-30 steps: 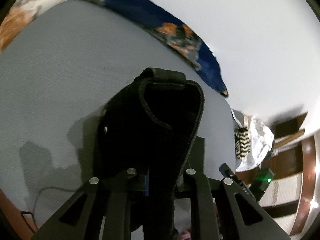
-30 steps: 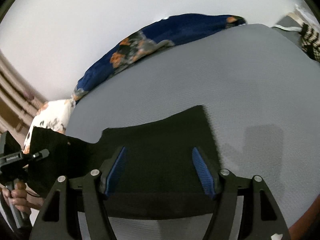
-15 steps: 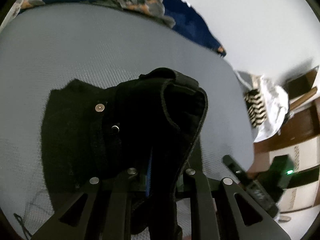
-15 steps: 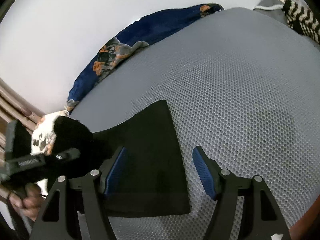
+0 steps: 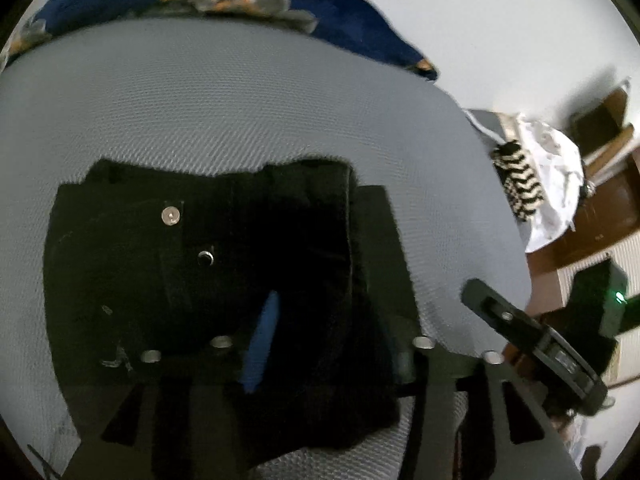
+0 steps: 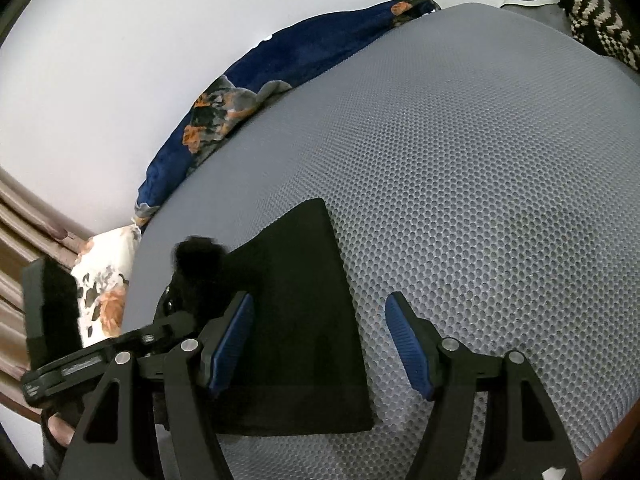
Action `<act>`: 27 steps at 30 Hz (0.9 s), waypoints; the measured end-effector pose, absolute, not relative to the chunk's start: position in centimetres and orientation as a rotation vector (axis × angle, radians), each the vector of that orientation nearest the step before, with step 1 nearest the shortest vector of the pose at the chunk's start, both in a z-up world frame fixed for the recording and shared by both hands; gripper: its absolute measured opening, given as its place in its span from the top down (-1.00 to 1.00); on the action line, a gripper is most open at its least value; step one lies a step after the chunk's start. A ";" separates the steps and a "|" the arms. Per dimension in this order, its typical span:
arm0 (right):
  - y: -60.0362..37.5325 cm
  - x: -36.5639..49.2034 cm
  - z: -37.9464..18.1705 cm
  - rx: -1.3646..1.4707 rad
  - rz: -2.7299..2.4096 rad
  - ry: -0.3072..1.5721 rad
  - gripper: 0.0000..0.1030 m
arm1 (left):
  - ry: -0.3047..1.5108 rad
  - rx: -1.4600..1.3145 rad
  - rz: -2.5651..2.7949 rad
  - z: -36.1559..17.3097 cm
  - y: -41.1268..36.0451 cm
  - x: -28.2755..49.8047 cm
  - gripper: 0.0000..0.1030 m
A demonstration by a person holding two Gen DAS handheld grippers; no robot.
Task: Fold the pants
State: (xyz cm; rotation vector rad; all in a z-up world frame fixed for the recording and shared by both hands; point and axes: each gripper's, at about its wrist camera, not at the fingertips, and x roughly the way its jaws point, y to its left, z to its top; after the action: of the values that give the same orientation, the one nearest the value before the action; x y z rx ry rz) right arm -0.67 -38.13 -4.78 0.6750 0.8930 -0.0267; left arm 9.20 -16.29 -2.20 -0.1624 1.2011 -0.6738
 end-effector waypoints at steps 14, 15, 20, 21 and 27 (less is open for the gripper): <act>-33.8 5.8 -6.5 0.604 0.379 1.096 -0.31 | 1.067 -0.172 -0.396 -1.3 -4.5 9.1 -0.26; -33.6 6.3 -6.8 0.603 0.393 1.110 -0.31 | 1.073 -0.183 -0.366 -1.7 -3.5 9.2 -0.25; -33.5 8.6 -8.3 0.600 0.405 1.146 -0.31 | 1.113 -0.232 -0.290 -3.8 -0.7 9.0 -0.26; -33.5 9.0 -8.7 0.609 0.409 1.144 -0.31 | 1.119 -0.236 -0.280 -4.0 -0.2 8.9 -0.26; -33.1 11.6 -9.7 0.680 0.457 1.083 -0.22 | 1.163 -0.264 -0.249 -5.4 0.9 8.8 -0.26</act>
State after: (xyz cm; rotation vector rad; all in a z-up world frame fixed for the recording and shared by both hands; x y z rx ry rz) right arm 11.61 -33.14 -9.73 0.6800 1.0833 0.4572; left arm 8.76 0.89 -5.39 -0.2639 1.1632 -0.2490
